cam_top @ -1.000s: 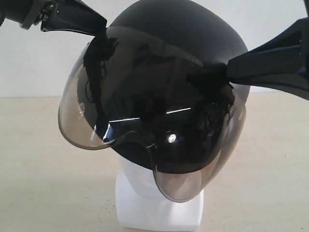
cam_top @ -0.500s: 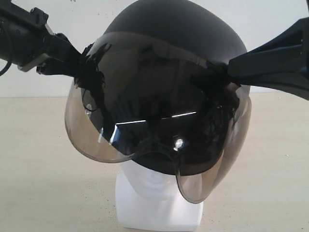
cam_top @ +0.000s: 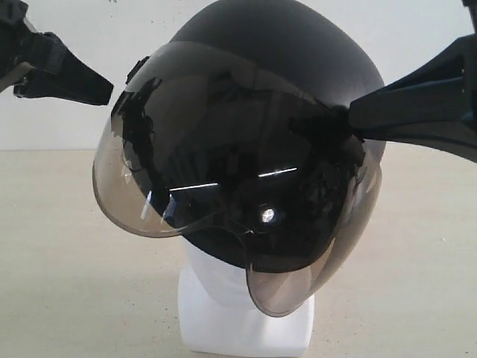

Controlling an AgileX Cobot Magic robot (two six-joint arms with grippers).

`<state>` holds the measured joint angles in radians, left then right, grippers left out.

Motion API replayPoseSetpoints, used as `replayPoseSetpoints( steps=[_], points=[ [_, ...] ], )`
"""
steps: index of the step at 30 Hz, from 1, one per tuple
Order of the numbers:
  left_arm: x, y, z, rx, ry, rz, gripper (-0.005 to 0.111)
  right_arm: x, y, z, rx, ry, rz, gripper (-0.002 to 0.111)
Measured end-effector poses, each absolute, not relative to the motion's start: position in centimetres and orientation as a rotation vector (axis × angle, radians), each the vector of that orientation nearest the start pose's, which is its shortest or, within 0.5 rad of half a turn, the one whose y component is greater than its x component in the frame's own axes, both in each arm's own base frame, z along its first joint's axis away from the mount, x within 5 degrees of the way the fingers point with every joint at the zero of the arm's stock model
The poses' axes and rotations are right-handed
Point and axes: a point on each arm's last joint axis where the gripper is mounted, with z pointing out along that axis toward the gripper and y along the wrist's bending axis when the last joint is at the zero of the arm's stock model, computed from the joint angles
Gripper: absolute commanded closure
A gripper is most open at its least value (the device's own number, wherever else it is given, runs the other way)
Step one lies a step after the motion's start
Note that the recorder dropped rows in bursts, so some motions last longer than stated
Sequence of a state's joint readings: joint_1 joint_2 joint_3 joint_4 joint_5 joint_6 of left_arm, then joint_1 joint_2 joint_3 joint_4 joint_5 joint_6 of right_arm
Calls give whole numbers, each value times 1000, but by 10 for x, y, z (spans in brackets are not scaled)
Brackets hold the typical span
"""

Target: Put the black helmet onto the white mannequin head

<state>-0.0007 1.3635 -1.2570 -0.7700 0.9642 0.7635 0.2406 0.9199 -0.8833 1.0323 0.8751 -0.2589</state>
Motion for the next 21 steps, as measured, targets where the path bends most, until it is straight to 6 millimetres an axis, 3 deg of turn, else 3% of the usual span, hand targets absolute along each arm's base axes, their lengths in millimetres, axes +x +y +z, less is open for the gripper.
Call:
replayPoseSetpoints(
  steps=[5,12,16,21],
  points=[
    [281,-42,391,471,2123,-679,102,150,98,373,-130,2164,1217,108],
    [270,-64,428,548,1887,-969,102,150,98,372,-131,2165,1215,108],
    [265,-85,420,700,1920,-946,102,150,98,373,-128,2163,1213,108],
    [267,-97,409,789,1972,-902,102,150,98,373,-128,2163,1213,108]
  ],
)
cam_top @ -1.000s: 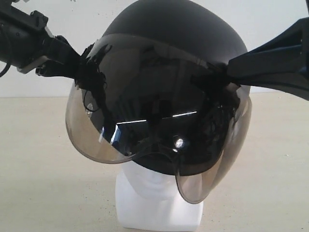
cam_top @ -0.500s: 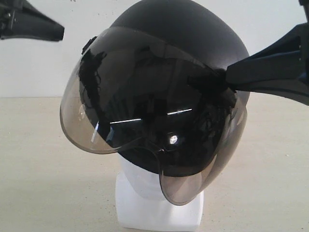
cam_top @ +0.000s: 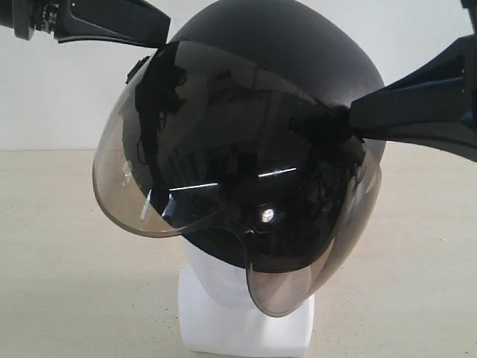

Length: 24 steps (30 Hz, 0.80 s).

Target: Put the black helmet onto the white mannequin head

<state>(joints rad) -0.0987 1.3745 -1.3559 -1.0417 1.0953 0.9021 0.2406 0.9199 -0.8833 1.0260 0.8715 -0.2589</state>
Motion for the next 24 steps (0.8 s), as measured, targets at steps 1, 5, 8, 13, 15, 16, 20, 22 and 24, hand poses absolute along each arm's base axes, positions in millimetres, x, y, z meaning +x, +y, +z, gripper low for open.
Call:
replayPoseSetpoints(
  steps=[1,5,8,13,15,16,20,22,24],
  points=[
    [268,-97,408,791,1975,-898,102,150,98,373,-128,2163,1213,108],
    [270,-95,406,800,1996,-841,102,150,98,373,-126,2162,1210,108],
    [270,-94,406,796,2004,-836,102,151,98,373,-119,2161,1211,108],
    [270,-93,404,783,2032,-823,102,151,98,373,-115,2160,1212,108],
    [270,-93,403,780,2039,-825,102,151,98,373,-115,2160,1212,108],
    [272,-93,402,778,2046,-830,102,151,98,373,-115,2160,1212,108],
    [275,-94,398,769,2063,-846,102,151,98,373,-111,2157,1221,108],
    [277,-94,398,767,2065,-847,102,151,98,373,-110,2156,1223,108],
    [278,-94,397,764,2070,-846,102,151,98,374,-109,2155,1227,108]
  ],
)
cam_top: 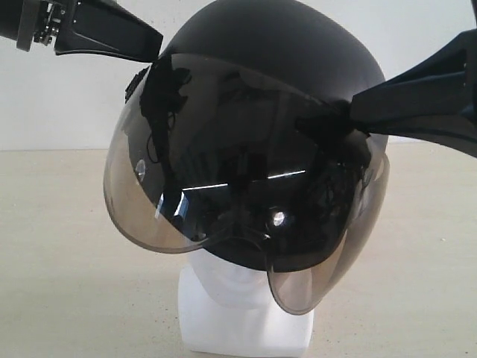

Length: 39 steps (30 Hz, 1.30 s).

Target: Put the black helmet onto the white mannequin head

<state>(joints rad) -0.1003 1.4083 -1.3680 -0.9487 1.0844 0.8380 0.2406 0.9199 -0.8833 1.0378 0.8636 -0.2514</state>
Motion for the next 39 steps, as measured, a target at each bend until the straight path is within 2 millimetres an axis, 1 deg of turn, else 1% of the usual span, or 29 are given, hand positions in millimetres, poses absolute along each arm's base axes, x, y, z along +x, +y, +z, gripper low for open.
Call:
replayPoseSetpoints(
  steps=[4,9,11,14,16,19,23,26,31,35,39],
  points=[
    [281,-93,395,769,2078,-819,102,150,99,375,-99,2146,1249,108],
    [281,-92,394,772,2090,-805,102,150,97,386,-80,2089,1240,108],
    [281,-91,394,774,2092,-805,102,150,94,395,-54,2046,1201,108],
    [281,-91,394,773,2094,-804,102,149,87,405,-13,2039,1112,108],
    [281,-91,394,773,2094,-804,102,150,82,407,18,2059,1023,108],
    [281,-91,394,773,2094,-804,102,155,72,405,121,2088,899,108],
    [281,-91,393,775,2096,-800,102,165,61,392,277,2186,733,108],
    [282,-91,392,776,2100,-797,102,176,61,377,376,2296,680,108],
    [287,-88,388,770,2116,-753,102,191,70,349,444,2376,752,108],
    [289,-86,382,783,2143,-721,102,197,74,329,474,2407,798,108],
    [289,-85,381,794,2152,-711,102,198,81,333,437,2361,912,108]
  ],
)
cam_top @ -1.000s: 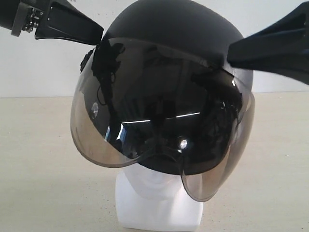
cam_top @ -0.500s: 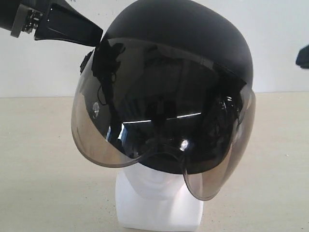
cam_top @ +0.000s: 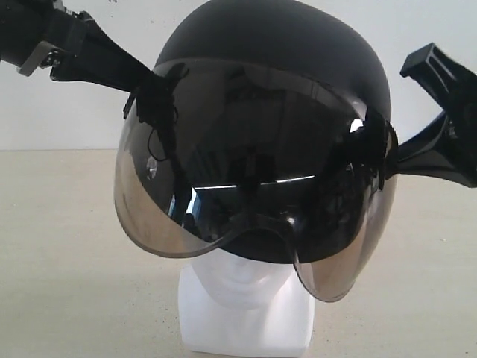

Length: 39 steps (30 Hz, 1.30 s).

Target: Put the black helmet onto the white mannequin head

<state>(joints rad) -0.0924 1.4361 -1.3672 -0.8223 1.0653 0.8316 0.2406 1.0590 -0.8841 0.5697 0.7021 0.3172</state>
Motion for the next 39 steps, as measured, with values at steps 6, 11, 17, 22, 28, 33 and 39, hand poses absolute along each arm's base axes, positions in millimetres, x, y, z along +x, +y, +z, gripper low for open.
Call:
replayPoseSetpoints(
  steps=[6,11,17,22,28,33,39],
  points=[
    [292,-85,375,790,2180,-703,102,198,85,334,320,2330,961,108],
    [293,-82,361,764,2219,-680,102,196,84,339,301,2283,971,108],
    [298,-79,333,769,2307,-660,102,192,86,350,322,2217,1058,108],
    [297,-80,333,770,2309,-665,102,192,87,351,321,2212,1064,108],
    [297,-80,333,775,2306,-663,102,192,87,353,301,2204,1061,108],
    [298,-71,333,735,2315,-683,102,190,88,369,278,2152,1101,108],
    [302,-51,334,644,2324,-673,102,186,91,385,223,2123,1139,108]
  ],
)
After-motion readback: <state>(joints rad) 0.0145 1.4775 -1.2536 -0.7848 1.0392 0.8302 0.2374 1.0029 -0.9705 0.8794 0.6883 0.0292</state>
